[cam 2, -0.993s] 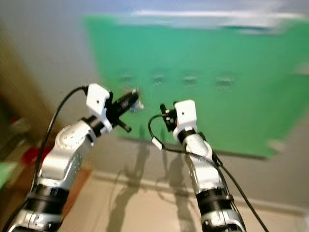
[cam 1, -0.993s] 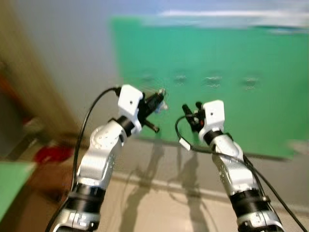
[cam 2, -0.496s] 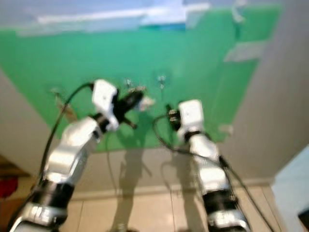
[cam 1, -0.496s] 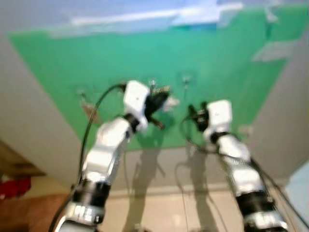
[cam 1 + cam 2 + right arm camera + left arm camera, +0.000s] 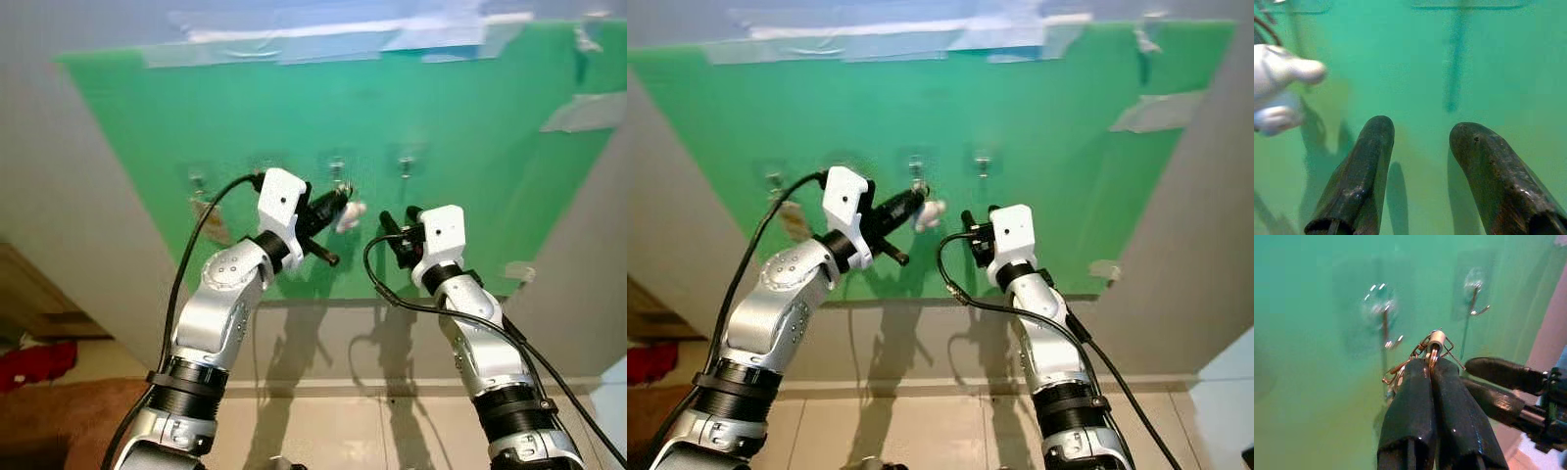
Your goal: Hang keys on a hook
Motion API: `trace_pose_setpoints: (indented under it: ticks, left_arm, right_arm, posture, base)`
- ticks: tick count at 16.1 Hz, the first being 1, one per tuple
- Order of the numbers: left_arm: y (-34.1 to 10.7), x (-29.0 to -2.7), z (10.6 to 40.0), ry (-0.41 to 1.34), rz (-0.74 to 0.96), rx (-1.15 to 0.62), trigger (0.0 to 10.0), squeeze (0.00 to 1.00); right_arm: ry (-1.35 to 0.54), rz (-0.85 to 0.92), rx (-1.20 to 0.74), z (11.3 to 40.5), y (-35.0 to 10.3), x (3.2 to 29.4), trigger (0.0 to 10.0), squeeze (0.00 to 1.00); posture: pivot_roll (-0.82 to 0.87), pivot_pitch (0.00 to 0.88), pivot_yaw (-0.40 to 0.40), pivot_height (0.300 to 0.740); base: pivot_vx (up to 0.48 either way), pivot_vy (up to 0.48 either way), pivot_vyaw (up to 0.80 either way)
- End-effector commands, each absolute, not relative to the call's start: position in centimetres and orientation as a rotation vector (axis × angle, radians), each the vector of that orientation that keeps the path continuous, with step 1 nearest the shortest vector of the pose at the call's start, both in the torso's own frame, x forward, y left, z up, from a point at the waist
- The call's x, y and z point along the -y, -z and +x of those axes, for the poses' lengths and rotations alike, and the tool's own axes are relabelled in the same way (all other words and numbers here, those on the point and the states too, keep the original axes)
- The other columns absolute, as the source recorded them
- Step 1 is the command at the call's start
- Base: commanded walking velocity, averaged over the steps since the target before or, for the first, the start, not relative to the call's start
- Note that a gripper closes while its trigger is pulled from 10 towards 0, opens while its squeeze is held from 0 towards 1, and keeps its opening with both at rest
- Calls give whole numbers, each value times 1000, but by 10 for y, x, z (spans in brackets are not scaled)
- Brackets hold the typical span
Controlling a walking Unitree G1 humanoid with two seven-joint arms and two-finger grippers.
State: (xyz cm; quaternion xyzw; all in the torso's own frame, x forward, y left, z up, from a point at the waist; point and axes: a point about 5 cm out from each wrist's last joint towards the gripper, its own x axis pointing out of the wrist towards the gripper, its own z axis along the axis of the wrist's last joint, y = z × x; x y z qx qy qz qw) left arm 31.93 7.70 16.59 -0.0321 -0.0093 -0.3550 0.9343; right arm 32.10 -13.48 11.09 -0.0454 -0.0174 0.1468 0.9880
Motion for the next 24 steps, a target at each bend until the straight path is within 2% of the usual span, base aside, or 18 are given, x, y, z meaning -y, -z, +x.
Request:
trace_pose_setpoints:
  ticks: [1,7,15,20,24]
  left_arm:
    - [-169,-77,321,728,-83,13,0,0]
    - [-167,-73,313,754,-137,-19,0,0]
    - [-188,-66,345,761,-153,28,0,0]
    - [-177,-69,353,713,-375,-66,0,0]
    - [-171,-69,353,704,-407,-88,0,0]
  right_arm:
    - [-303,-94,31,320,-111,133,10000,0]
    - [-317,-100,19,319,-109,133,10000,0]
    - [-320,-100,20,318,-109,133,10000,0]
    - [-307,-101,17,317,-108,136,10000,0]
    - [-310,-106,15,317,-109,137,10000,0]
  posture:
    - [-112,0,109,740]
    - [-101,0,93,740]
    - [-115,0,94,740]
    - [-127,0,104,740]
    - [-125,0,100,740]
  base:
    - [0,0,0]
    - [0,0,0]
    - [0,0,0]
    - [0,0,0]
    - [0,0,0]
